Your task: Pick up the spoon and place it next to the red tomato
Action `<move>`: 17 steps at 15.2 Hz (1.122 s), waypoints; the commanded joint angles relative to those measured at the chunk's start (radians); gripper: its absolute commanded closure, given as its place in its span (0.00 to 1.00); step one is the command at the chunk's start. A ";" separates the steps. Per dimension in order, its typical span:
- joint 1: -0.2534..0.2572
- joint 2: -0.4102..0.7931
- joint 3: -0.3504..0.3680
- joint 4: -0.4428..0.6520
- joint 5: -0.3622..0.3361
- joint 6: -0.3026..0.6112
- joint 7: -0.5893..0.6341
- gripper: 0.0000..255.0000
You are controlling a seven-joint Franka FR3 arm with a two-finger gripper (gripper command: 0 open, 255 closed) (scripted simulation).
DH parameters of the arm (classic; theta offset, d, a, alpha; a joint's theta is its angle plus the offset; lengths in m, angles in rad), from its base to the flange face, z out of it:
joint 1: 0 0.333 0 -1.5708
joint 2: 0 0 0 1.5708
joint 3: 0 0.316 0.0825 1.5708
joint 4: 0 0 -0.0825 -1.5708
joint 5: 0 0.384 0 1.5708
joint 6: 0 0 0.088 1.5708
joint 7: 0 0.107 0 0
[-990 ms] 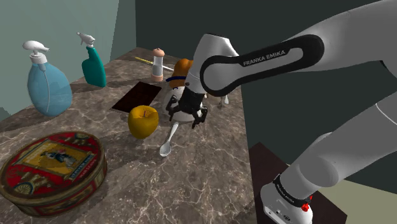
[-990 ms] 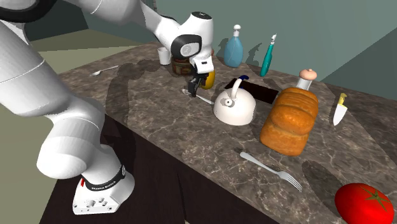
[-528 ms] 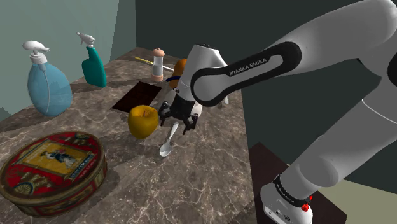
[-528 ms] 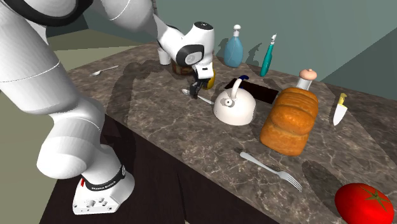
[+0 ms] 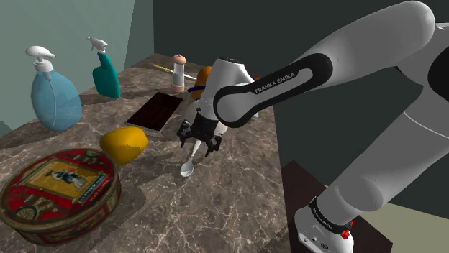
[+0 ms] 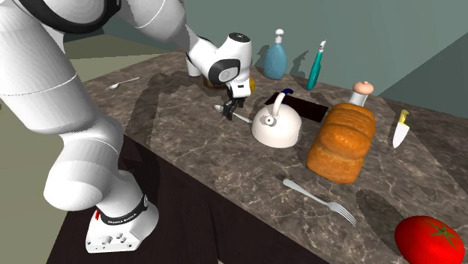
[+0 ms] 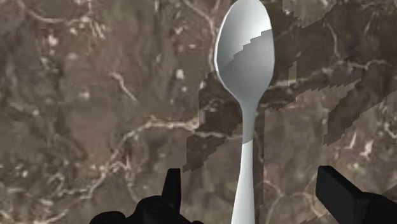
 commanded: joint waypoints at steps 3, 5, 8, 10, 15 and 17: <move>0.000 0.000 0.000 0.000 0.000 0.000 0.000 1.00; 0.000 0.000 0.000 0.000 0.000 0.000 0.000 1.00; 0.000 0.000 0.000 -0.002 0.000 0.001 -0.002 1.00; -0.001 -0.001 -0.001 -0.002 0.001 0.000 -0.003 1.00; -0.001 -0.033 -0.002 0.014 0.015 -0.044 -0.006 1.00; -0.002 -0.054 -0.004 0.024 0.023 -0.073 -0.009 1.00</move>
